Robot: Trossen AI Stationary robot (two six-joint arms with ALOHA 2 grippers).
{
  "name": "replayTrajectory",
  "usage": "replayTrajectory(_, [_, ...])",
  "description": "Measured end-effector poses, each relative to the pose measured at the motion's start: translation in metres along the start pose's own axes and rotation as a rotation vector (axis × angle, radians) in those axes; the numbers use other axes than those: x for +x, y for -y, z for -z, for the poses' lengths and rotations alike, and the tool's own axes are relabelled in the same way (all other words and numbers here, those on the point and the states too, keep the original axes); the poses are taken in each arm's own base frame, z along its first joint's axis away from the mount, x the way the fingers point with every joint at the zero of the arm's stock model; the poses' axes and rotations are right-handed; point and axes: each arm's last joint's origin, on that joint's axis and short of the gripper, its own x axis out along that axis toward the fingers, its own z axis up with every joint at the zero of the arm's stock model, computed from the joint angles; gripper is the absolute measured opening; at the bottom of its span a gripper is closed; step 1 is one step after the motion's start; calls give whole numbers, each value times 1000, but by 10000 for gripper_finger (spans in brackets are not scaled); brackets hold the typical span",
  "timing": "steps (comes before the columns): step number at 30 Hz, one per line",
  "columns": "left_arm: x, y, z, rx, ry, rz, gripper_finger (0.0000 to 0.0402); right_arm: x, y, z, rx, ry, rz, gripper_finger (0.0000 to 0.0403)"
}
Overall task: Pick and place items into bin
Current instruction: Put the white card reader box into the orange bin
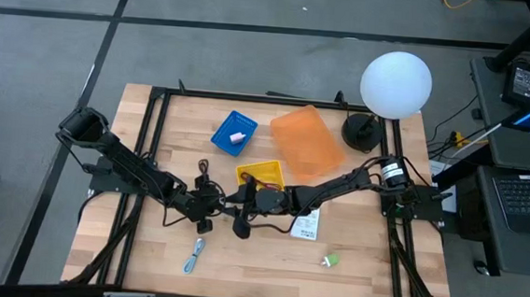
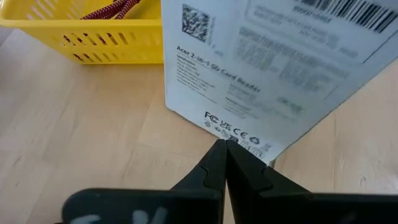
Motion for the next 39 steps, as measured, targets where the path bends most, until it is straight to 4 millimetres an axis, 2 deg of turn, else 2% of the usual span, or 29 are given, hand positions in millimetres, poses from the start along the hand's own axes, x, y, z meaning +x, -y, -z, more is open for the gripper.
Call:
replayTrajectory(26, [-1, 0, 0, 36, 1, 6, 4, -1, -1, 0, -26, -1, -2, 126])
replayTrajectory(34, [-1, 3, -1, 75, -34, 71, 4, -28, -26, -20, -53, -80, -22, 118])
replayTrajectory(39, [-4, 10, -4, 140, -76, 164, 4, -49, -44, -21, -51, -180, 1, 93])
